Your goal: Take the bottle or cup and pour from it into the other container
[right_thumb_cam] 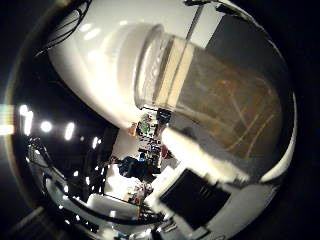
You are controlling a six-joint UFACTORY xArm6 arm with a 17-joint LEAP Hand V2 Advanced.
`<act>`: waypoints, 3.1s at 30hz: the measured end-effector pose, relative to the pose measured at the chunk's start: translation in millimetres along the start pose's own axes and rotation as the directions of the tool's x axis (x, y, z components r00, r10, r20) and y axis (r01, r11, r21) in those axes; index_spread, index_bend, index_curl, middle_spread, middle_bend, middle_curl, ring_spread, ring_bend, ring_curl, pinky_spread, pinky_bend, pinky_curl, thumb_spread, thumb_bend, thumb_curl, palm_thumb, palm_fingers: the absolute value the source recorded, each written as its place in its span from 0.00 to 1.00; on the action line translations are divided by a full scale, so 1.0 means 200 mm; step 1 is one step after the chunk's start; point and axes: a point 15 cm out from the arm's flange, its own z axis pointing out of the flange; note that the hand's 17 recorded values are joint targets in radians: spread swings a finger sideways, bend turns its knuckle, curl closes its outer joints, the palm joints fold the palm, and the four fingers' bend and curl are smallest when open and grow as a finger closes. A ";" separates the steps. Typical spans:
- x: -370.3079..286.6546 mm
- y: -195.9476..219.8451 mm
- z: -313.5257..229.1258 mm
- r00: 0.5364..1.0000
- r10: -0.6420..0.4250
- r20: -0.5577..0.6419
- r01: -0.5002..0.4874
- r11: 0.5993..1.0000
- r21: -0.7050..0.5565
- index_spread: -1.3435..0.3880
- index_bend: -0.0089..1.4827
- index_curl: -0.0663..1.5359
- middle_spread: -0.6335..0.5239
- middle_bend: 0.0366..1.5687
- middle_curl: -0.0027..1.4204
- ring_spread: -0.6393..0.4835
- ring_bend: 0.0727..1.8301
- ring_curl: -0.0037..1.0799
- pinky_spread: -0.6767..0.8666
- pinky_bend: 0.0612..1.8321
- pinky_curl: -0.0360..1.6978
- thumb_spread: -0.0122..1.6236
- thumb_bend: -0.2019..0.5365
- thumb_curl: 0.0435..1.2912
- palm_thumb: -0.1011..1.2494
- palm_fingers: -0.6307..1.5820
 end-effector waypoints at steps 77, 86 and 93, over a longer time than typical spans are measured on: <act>-1.07 -0.04 0.14 0.952 -0.305 0.032 0.300 0.904 -0.306 0.66 0.81 0.54 0.43 0.85 0.57 0.33 0.67 0.84 0.28 0.68 0.51 0.20 0.25 0.71 0.89 0.78; -1.27 -0.05 0.21 0.924 -0.378 -0.053 0.332 0.865 -0.377 0.66 0.81 0.53 0.43 0.84 0.58 0.33 0.67 0.86 0.28 0.67 0.53 0.19 0.25 0.72 0.89 0.78; -1.39 -0.04 0.27 0.887 -0.448 -0.111 0.365 0.827 -0.428 0.67 0.81 0.53 0.43 0.84 0.58 0.33 0.67 0.86 0.27 0.66 0.54 0.19 0.25 0.73 0.89 0.78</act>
